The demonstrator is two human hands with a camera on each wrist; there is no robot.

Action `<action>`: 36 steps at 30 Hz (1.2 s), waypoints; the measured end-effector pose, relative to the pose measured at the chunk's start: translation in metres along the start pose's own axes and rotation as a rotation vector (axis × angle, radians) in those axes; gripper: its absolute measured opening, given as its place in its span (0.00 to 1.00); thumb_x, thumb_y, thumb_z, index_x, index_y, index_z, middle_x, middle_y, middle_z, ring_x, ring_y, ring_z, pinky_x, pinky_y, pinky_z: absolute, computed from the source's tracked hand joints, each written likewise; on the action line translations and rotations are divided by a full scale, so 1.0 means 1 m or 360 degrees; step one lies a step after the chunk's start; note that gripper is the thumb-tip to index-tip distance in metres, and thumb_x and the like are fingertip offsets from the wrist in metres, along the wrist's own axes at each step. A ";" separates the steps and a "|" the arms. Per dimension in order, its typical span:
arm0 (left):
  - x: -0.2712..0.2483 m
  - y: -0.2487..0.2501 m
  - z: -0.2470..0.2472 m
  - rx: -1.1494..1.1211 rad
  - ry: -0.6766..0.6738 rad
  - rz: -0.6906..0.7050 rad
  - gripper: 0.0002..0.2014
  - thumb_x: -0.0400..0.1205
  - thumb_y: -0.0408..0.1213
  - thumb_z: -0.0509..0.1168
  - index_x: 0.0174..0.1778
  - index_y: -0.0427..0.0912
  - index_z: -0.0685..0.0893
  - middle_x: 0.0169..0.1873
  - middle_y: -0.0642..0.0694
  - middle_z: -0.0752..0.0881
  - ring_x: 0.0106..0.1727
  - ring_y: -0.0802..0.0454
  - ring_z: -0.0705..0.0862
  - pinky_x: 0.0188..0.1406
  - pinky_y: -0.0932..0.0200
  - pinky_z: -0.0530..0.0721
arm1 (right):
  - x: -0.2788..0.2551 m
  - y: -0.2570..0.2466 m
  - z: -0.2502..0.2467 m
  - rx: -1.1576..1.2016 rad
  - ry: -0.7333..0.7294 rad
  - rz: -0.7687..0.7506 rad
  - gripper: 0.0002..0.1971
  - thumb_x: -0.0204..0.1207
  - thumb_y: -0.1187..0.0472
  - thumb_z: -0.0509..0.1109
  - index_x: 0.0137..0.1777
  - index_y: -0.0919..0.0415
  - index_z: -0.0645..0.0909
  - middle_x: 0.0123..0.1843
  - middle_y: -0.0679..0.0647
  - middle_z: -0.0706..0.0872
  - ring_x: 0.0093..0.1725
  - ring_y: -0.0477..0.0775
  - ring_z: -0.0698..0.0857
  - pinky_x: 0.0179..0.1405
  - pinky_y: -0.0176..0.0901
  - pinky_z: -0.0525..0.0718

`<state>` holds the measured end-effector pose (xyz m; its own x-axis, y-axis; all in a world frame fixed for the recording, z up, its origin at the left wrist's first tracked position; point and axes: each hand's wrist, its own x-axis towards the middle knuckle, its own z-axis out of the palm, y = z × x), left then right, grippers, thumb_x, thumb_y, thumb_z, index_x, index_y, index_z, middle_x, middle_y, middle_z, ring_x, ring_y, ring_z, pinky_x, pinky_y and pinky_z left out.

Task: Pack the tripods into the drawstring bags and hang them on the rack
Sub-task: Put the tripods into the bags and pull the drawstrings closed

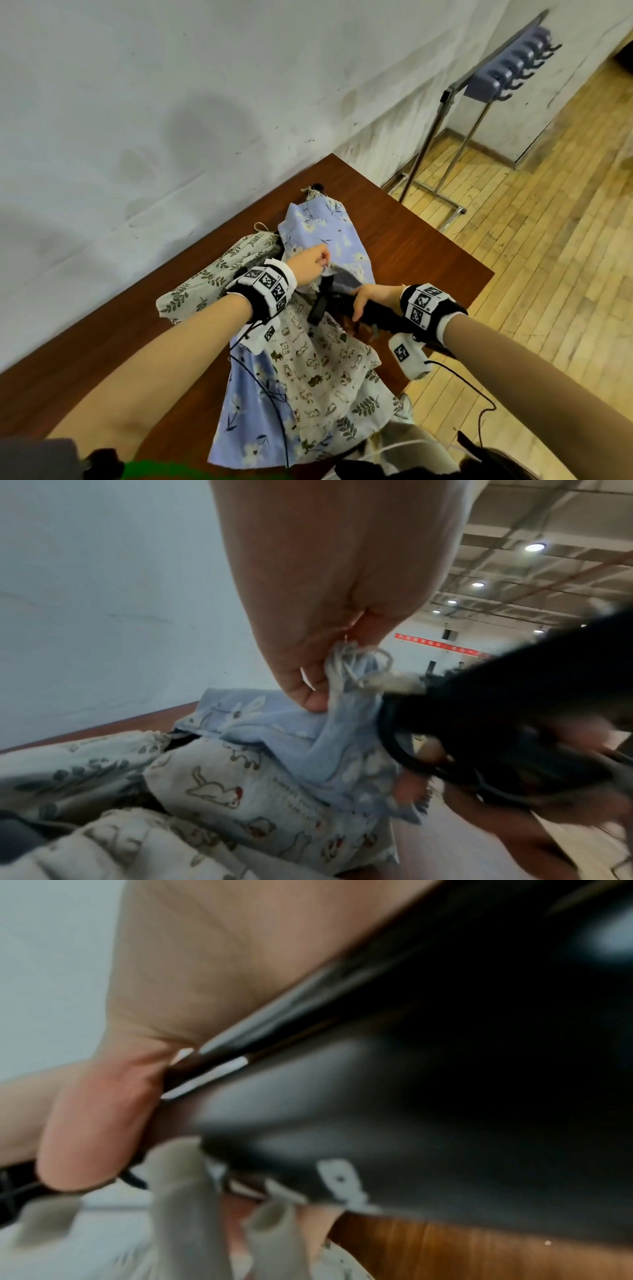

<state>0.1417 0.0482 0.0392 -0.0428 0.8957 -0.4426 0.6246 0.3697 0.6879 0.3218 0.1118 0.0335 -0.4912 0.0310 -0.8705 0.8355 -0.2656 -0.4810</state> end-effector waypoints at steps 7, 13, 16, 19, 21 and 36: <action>-0.020 0.017 -0.008 0.0435 0.0337 0.0414 0.08 0.87 0.32 0.51 0.45 0.47 0.71 0.36 0.48 0.75 0.29 0.43 0.70 0.30 0.46 0.70 | -0.006 -0.011 -0.002 0.0420 0.0314 -0.0413 0.13 0.77 0.71 0.68 0.61 0.68 0.80 0.42 0.67 0.85 0.29 0.60 0.86 0.31 0.51 0.89; -0.018 0.032 -0.018 0.1246 0.0447 0.0822 0.11 0.76 0.28 0.69 0.53 0.43 0.84 0.50 0.45 0.81 0.45 0.45 0.80 0.37 0.51 0.81 | -0.022 -0.028 -0.004 0.0658 0.0355 -0.0624 0.09 0.82 0.58 0.65 0.50 0.65 0.80 0.38 0.59 0.81 0.25 0.52 0.84 0.27 0.42 0.84; -0.022 0.028 -0.033 0.1213 0.0708 0.0809 0.12 0.84 0.35 0.61 0.64 0.41 0.80 0.62 0.42 0.78 0.62 0.46 0.75 0.55 0.72 0.69 | -0.035 -0.026 -0.011 0.0702 0.0294 -0.0601 0.11 0.82 0.55 0.65 0.54 0.62 0.77 0.38 0.57 0.81 0.27 0.53 0.85 0.25 0.39 0.84; -0.018 0.031 -0.050 0.0767 0.0928 0.0595 0.12 0.83 0.27 0.59 0.61 0.37 0.79 0.64 0.38 0.75 0.62 0.43 0.76 0.56 0.64 0.70 | -0.042 -0.019 -0.014 0.0684 0.0249 -0.0622 0.11 0.81 0.54 0.66 0.58 0.60 0.75 0.39 0.57 0.84 0.29 0.54 0.84 0.26 0.41 0.84; -0.016 0.027 -0.057 0.0615 0.0877 0.0435 0.14 0.80 0.21 0.59 0.58 0.37 0.81 0.62 0.37 0.74 0.58 0.42 0.78 0.54 0.59 0.74 | -0.045 -0.015 -0.017 0.0737 0.0289 -0.0634 0.10 0.81 0.54 0.66 0.56 0.59 0.76 0.36 0.58 0.86 0.28 0.55 0.85 0.26 0.41 0.84; -0.032 0.065 -0.018 0.0369 0.0306 0.0732 0.19 0.69 0.14 0.55 0.36 0.45 0.75 0.41 0.48 0.78 0.44 0.46 0.80 0.48 0.55 0.79 | -0.031 -0.013 0.002 0.0790 0.0382 -0.0467 0.10 0.81 0.58 0.66 0.51 0.66 0.80 0.40 0.62 0.83 0.33 0.58 0.84 0.40 0.51 0.85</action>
<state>0.1698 0.0482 0.1077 0.1473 0.9891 0.0020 0.7668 -0.1155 0.6314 0.3254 0.1125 0.0673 -0.5655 0.3710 -0.7366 0.4322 -0.6274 -0.6478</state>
